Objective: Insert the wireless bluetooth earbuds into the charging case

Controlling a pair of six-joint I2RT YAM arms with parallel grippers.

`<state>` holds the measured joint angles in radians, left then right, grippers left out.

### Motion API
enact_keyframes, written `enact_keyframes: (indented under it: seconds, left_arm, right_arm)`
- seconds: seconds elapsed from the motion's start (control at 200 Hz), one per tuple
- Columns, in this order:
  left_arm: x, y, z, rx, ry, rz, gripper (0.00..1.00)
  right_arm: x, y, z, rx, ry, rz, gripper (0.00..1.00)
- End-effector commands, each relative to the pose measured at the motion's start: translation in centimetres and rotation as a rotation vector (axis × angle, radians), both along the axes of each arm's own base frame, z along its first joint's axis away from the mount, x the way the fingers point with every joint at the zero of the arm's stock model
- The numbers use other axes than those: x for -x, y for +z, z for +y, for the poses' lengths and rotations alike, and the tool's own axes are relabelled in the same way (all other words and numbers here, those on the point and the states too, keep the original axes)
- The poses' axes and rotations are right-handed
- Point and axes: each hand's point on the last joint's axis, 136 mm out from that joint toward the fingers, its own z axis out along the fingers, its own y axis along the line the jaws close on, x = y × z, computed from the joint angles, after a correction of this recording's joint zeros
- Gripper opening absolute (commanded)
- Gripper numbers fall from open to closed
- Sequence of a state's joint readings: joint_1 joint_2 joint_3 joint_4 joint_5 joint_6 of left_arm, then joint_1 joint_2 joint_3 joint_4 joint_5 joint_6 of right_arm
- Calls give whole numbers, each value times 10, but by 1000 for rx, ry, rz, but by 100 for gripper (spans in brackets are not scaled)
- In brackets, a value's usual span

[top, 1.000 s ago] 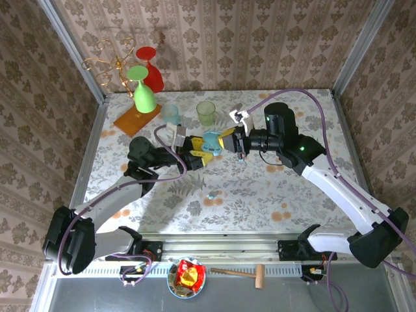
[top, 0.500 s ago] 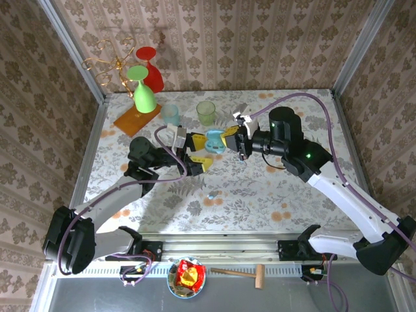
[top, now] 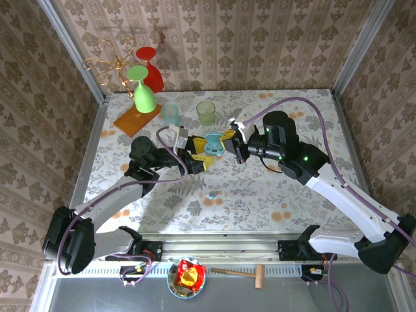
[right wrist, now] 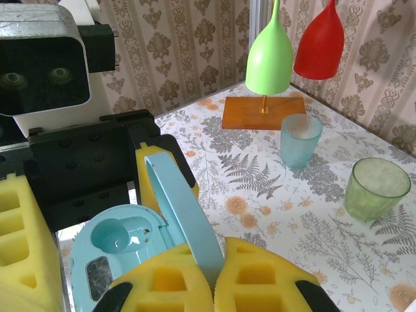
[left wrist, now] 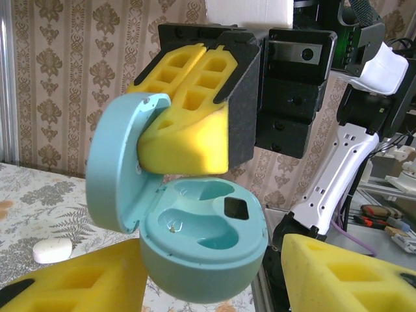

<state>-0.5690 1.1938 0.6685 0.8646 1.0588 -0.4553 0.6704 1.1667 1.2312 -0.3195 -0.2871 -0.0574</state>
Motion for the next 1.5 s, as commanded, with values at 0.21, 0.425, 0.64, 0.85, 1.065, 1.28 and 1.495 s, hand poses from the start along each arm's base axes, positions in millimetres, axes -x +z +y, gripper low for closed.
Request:
enact_keyframes:
  seconds: [0.21, 0.425, 0.64, 0.85, 1.065, 1.28, 1.495]
  left_arm:
    - [10, 22, 3, 56, -11, -147, 60]
    - [13, 23, 3, 57, -21, -156, 52]
    - [14, 22, 4, 57, -19, -158, 46]
    - [14, 22, 4, 56, -19, -158, 46]
    - [14, 21, 4, 53, -22, -146, 38]
    - [13, 22, 3, 54, -25, -142, 32]
    - [12, 20, 3, 51, -24, -147, 26]
  right_arm:
    - [5, 9, 4, -10, 29, -4, 0]
    - [4, 8, 6, -17, 32, 14, 0]
    - [2, 9, 7, -25, 26, 22, 0]
    - [4, 12, 6, -36, 28, 16, 0]
    - [6, 13, 4, -41, 24, -5, 0]
    - [7, 14, 4, -46, 32, -20, 0]
    - [6, 14, 3, -53, 24, -11, 15]
